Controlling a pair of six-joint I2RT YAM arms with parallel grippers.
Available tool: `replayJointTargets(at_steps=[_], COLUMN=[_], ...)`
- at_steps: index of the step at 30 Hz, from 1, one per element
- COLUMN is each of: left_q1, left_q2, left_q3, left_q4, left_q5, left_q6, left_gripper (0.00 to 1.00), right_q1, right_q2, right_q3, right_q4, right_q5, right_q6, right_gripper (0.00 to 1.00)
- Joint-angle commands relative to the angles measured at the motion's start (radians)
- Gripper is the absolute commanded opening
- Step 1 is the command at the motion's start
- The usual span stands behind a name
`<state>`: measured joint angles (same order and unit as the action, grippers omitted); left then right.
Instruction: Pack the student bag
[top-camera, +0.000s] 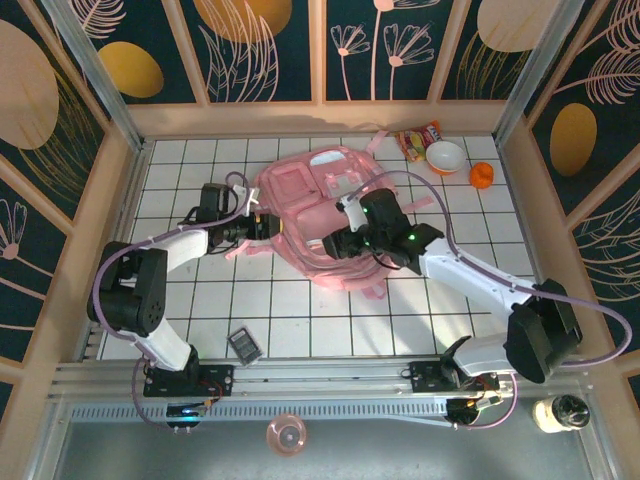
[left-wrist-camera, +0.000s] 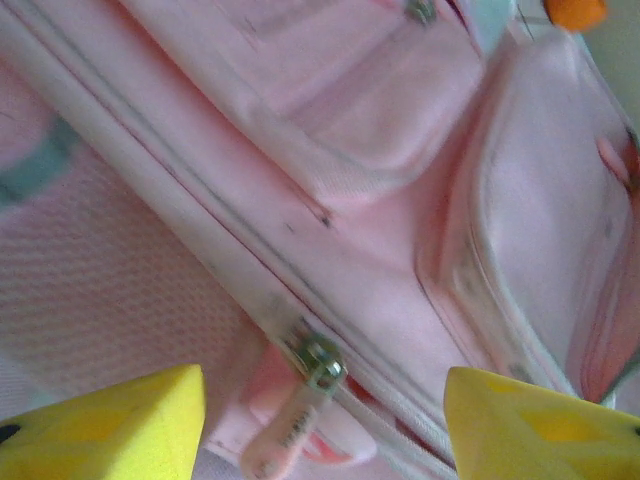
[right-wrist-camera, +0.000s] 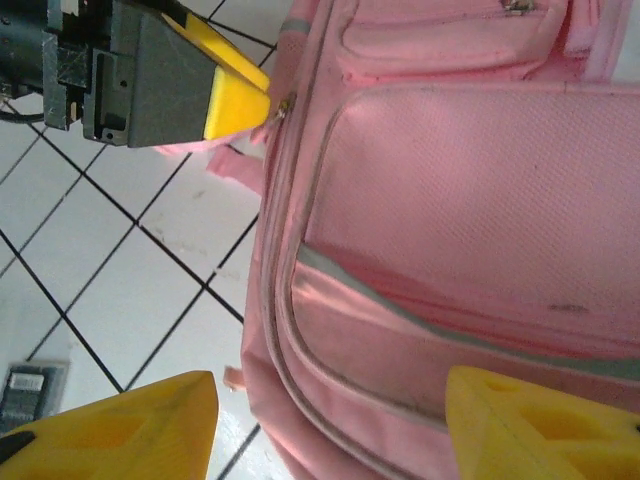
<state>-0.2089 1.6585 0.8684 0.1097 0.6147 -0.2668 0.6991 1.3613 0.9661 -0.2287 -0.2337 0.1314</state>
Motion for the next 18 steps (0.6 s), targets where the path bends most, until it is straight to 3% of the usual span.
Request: replayJointTargets(at_steps=[1, 6, 10, 14, 18], left_q1=[0.008, 0.008, 0.007, 0.004, 0.0], left_q2=[0.008, 0.142, 0.255, 0.271, 0.181], left_q3=[0.099, 0.221, 0.266, 0.226, 0.059], left_q4=[0.008, 0.022, 0.013, 0.003, 0.101], left_q5=[-0.117, -0.165, -0.162, -0.198, -0.201], left_q6=[-0.14, -0.296, -0.37, -0.41, -0.492], left_gripper=[0.65, 0.66, 0.64, 0.41, 0.11], right_q1=[-0.006, -0.048, -0.146, -0.198, -0.263], right_q2=[0.028, -0.059, -0.082, -0.044, 0.057], right_q3=[0.032, -0.106, -0.207, -0.232, -0.195], right_q4=[-0.032, -0.003, 0.028, 0.052, 0.085], right_q5=[-0.008, 0.009, -0.094, -0.097, -0.092], right_q6=[0.226, 0.464, 0.525, 0.482, 0.393], right_gripper=[0.62, 0.61, 0.59, 0.59, 0.58])
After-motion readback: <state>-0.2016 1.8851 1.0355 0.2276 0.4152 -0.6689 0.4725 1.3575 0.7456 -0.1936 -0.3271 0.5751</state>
